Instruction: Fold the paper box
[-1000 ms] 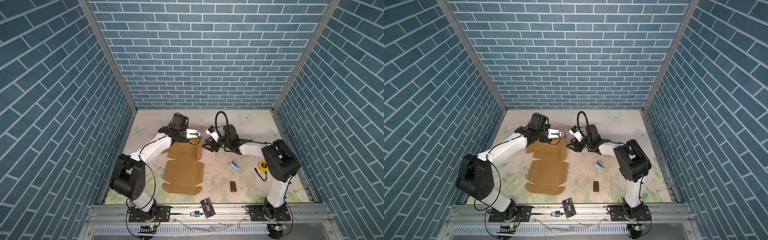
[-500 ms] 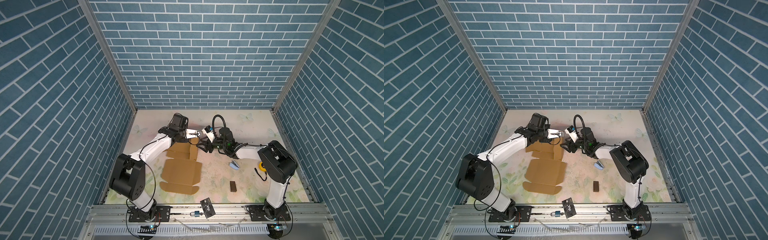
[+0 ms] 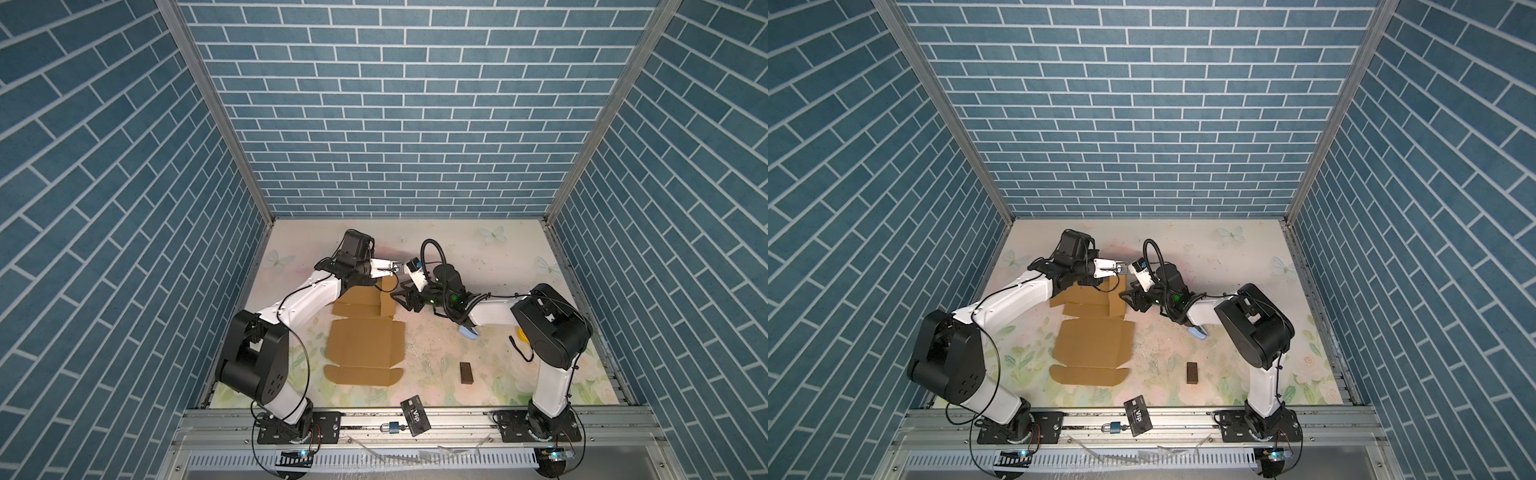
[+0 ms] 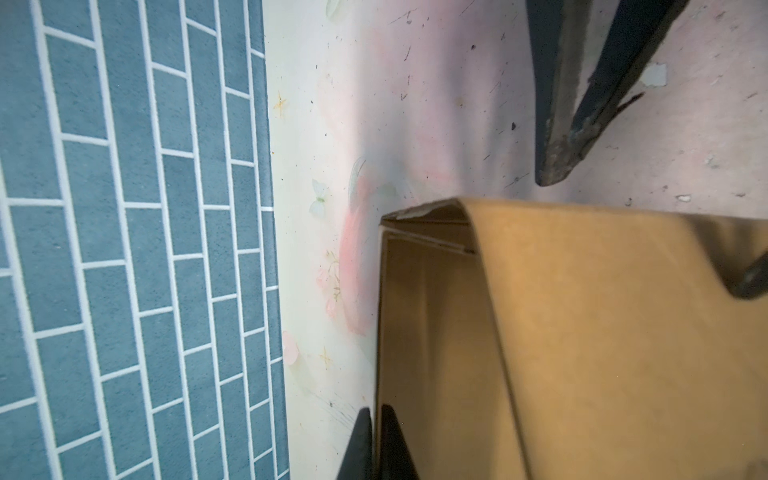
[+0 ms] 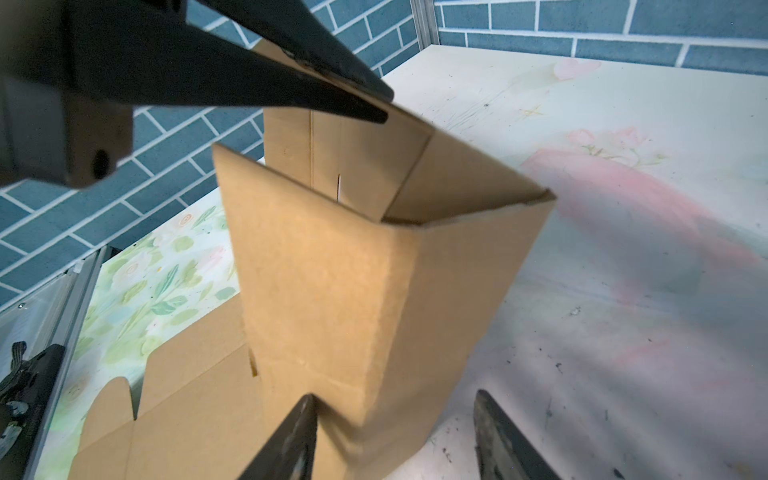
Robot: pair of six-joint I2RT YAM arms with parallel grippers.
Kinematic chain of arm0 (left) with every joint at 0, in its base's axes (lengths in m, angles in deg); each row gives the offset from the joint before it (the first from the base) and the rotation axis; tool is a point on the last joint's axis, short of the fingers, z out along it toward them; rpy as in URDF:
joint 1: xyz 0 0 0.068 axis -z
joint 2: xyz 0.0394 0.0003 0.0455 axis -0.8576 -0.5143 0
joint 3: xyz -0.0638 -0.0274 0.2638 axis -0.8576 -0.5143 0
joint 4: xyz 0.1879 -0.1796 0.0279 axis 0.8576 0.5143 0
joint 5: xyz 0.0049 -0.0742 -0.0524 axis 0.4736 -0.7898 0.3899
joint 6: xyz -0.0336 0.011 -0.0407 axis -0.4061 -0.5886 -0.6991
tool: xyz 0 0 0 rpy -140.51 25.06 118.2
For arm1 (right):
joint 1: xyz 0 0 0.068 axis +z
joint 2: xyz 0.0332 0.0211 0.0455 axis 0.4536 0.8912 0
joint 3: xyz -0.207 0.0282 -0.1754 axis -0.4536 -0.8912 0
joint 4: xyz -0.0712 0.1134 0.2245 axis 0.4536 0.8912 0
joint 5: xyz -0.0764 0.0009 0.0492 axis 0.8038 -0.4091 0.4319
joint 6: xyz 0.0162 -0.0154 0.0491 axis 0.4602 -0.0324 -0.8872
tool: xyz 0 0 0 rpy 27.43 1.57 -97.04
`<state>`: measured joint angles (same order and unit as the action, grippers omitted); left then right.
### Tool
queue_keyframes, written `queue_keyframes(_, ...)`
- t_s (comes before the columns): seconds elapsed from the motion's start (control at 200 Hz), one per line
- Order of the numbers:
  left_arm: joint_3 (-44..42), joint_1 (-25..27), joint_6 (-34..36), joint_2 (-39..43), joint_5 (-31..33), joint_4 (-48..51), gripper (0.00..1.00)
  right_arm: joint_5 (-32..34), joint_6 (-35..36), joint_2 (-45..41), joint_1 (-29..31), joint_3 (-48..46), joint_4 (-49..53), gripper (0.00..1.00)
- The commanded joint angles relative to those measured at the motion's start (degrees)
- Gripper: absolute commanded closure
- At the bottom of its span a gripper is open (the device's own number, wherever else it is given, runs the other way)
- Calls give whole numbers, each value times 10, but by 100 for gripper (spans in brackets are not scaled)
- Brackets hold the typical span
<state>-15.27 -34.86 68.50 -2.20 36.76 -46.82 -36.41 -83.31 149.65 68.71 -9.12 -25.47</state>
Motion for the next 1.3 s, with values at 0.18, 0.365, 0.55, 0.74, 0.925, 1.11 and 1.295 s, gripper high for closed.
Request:
queue_keyframes(0.18,-44,-1,-10,37,10,-97,92,33,-4,-3,4,-8,-55,40)
queue_keyframes(0.365,-83,-2,-21,45,18,-133,92,57,22,10,4,12,-23,41)
queue_keyframes(0.55,-110,-2,-24,51,25,-151,92,53,21,29,4,15,-57,41)
queue_keyframes(0.74,-128,-2,-22,66,26,-149,92,38,22,31,9,-3,-91,40)
queue_keyframes(0.925,-143,0,-18,74,29,-143,92,48,8,34,14,-24,-129,38)
queue_keyframes(1.11,-155,0,-12,81,26,-131,92,58,-8,48,15,-26,-164,37)
queue_keyframes(1.295,-160,2,-5,89,24,-114,88,63,-29,70,20,-25,-212,37)
